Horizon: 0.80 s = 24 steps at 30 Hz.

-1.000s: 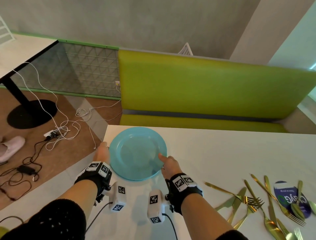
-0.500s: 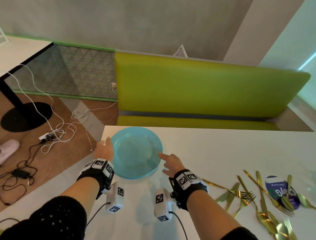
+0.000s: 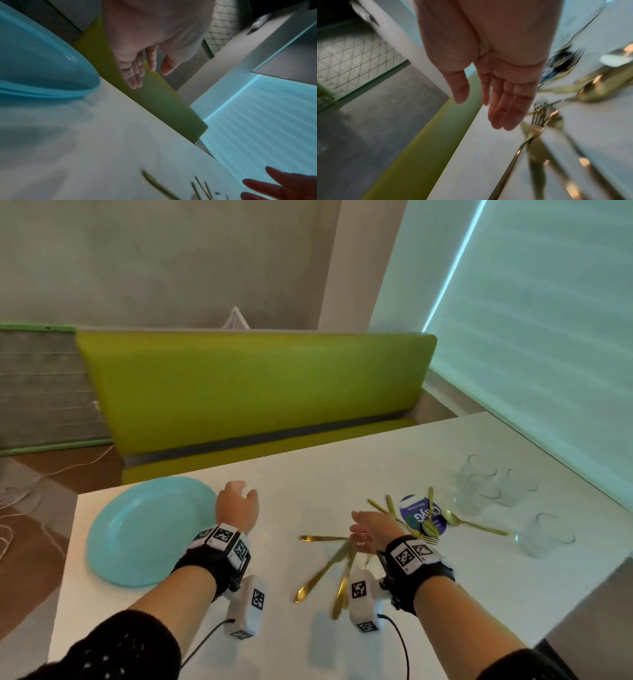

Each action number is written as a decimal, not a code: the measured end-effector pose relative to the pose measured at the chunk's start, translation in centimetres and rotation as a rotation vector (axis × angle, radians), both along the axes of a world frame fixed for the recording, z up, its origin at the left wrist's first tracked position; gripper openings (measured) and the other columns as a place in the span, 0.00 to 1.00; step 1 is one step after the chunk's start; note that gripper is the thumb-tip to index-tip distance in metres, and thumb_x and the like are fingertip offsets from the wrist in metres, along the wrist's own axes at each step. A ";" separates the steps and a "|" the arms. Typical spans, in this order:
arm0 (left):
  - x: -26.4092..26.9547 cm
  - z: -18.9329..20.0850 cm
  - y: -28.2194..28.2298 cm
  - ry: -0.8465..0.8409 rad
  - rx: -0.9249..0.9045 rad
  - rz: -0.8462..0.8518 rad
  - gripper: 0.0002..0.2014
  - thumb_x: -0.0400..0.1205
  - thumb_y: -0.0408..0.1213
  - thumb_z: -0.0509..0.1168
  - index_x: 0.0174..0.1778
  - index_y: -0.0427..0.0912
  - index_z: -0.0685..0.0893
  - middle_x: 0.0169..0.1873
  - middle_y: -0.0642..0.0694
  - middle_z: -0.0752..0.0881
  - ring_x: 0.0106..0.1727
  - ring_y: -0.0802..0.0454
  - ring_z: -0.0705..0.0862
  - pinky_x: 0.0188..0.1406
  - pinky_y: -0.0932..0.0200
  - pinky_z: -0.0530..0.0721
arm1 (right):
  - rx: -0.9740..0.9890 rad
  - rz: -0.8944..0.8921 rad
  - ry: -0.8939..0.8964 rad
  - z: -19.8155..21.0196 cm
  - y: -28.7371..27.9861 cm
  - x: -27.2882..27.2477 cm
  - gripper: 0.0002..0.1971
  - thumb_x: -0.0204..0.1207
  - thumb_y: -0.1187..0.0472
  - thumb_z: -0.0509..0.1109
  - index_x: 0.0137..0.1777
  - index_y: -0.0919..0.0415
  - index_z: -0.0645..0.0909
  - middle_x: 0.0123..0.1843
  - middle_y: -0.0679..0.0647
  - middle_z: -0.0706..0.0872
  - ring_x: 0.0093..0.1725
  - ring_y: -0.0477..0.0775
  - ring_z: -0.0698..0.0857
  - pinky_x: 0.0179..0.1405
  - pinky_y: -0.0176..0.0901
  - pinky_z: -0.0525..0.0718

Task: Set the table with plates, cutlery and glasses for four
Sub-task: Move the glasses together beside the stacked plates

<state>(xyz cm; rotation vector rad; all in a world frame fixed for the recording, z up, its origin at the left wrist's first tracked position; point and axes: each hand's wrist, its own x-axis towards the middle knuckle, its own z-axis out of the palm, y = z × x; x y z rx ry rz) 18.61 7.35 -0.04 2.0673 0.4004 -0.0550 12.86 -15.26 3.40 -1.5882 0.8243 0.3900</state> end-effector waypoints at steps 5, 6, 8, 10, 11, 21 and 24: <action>-0.8 1.4 -7.9 0.035 -0.027 -0.208 0.19 0.84 0.35 0.59 0.71 0.35 0.74 0.71 0.38 0.77 0.72 0.40 0.74 0.69 0.54 0.70 | -0.096 -0.123 0.045 -1.1 -10.2 -2.2 0.12 0.83 0.65 0.60 0.36 0.62 0.73 0.28 0.55 0.78 0.26 0.51 0.75 0.26 0.40 0.73; -0.9 1.6 -9.4 0.048 -0.029 -0.238 0.19 0.84 0.35 0.59 0.71 0.35 0.74 0.71 0.38 0.77 0.72 0.40 0.75 0.69 0.54 0.71 | -0.155 -0.141 0.059 -1.5 -12.3 -2.7 0.10 0.82 0.65 0.62 0.38 0.63 0.74 0.31 0.56 0.78 0.28 0.52 0.76 0.24 0.39 0.74; -0.8 1.7 -12.3 0.076 -0.042 -0.283 0.18 0.83 0.35 0.59 0.70 0.37 0.74 0.70 0.39 0.78 0.71 0.41 0.76 0.69 0.54 0.72 | -0.256 -0.148 0.083 -2.6 -16.4 -3.3 0.05 0.80 0.63 0.64 0.46 0.64 0.76 0.40 0.59 0.81 0.32 0.54 0.80 0.24 0.40 0.79; -0.5 1.7 -15.1 0.101 -0.058 -0.319 0.18 0.83 0.36 0.59 0.69 0.38 0.75 0.69 0.40 0.79 0.69 0.42 0.78 0.69 0.53 0.73 | -0.310 -0.174 0.095 -3.5 -20.2 -3.6 0.06 0.80 0.63 0.65 0.54 0.64 0.77 0.47 0.62 0.81 0.34 0.55 0.80 0.31 0.46 0.82; -0.2 1.6 -16.5 0.111 -0.060 -0.334 0.18 0.82 0.36 0.59 0.68 0.38 0.76 0.68 0.40 0.79 0.68 0.43 0.78 0.69 0.53 0.74 | -0.328 -0.197 0.101 -3.9 -22.0 -3.5 0.11 0.80 0.63 0.65 0.60 0.66 0.76 0.49 0.63 0.81 0.35 0.57 0.81 0.33 0.48 0.81; 1.5 1.2 -28.3 0.170 -0.024 -0.435 0.18 0.83 0.38 0.59 0.69 0.42 0.75 0.67 0.44 0.79 0.67 0.46 0.79 0.70 0.52 0.76 | -0.560 -0.216 0.087 -5.8 -31.5 1.4 0.38 0.73 0.56 0.74 0.79 0.63 0.60 0.69 0.66 0.77 0.65 0.66 0.79 0.66 0.56 0.80; 2.3 1.2 -29.6 0.169 -0.014 -0.444 0.17 0.83 0.38 0.59 0.69 0.42 0.75 0.66 0.44 0.80 0.65 0.46 0.80 0.70 0.51 0.77 | -0.572 -0.238 0.022 -6.3 -32.2 3.3 0.44 0.69 0.57 0.78 0.80 0.64 0.58 0.76 0.65 0.71 0.75 0.65 0.71 0.72 0.53 0.71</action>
